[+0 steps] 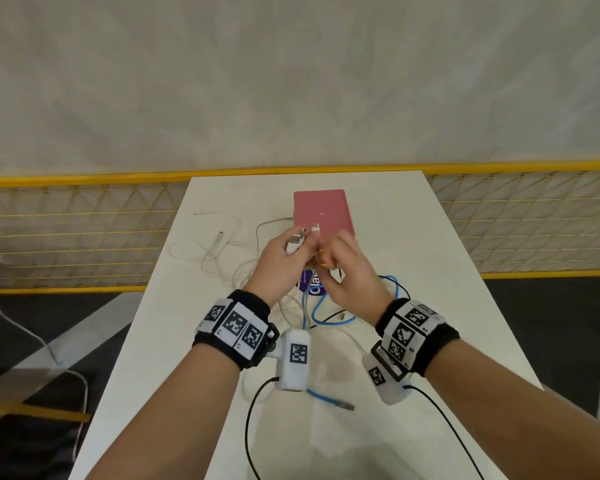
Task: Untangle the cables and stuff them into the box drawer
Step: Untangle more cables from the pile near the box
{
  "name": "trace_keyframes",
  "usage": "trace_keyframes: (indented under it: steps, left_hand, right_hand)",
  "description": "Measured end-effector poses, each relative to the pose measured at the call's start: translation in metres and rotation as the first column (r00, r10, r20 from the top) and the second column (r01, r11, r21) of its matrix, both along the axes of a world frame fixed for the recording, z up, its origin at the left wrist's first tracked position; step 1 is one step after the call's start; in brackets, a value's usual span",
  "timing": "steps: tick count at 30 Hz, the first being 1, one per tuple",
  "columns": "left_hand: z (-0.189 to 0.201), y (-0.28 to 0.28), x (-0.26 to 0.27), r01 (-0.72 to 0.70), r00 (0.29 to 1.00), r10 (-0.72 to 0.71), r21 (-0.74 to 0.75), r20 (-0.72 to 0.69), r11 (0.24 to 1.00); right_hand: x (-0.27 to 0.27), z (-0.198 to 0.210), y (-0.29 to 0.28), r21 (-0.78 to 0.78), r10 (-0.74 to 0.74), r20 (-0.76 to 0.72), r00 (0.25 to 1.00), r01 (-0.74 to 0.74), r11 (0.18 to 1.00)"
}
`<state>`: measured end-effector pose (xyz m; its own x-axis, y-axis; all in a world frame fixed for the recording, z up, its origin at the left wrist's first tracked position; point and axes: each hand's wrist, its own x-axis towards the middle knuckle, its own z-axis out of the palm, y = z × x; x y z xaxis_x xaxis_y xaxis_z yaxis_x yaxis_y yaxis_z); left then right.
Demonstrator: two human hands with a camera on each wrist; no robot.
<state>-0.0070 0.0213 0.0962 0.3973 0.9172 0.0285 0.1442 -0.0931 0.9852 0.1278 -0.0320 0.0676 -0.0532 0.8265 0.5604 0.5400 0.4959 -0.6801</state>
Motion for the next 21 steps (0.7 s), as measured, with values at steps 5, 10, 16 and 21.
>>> trace_keyframes:
  steps: [5,10,16,21]
  left_hand:
    - [0.018,0.017,-0.008,-0.263,0.933,0.302,-0.202,0.195,0.943]
    - [0.042,0.049,-0.046,-0.451,0.829,0.487,-0.187,0.274,0.873]
    - [0.039,0.021,-0.038,-0.145,0.989,0.145,0.002,-0.036,0.989]
    - [0.026,-0.011,-0.004,0.285,0.859,-0.265,-0.019,-0.438,0.958]
  right_hand:
    - [0.001,-0.015,-0.006,-0.288,0.008,-0.081,0.997,-0.031,0.957]
    - [0.032,-0.043,-0.022,-0.514,0.058,0.055,0.997,-0.021,0.857]
    - [0.04,-0.033,-0.021,-0.514,-0.018,0.051,0.999,0.042,0.857]
    - [0.026,-0.001,-0.006,-0.392,-0.03,0.02,0.999,0.036,0.919]
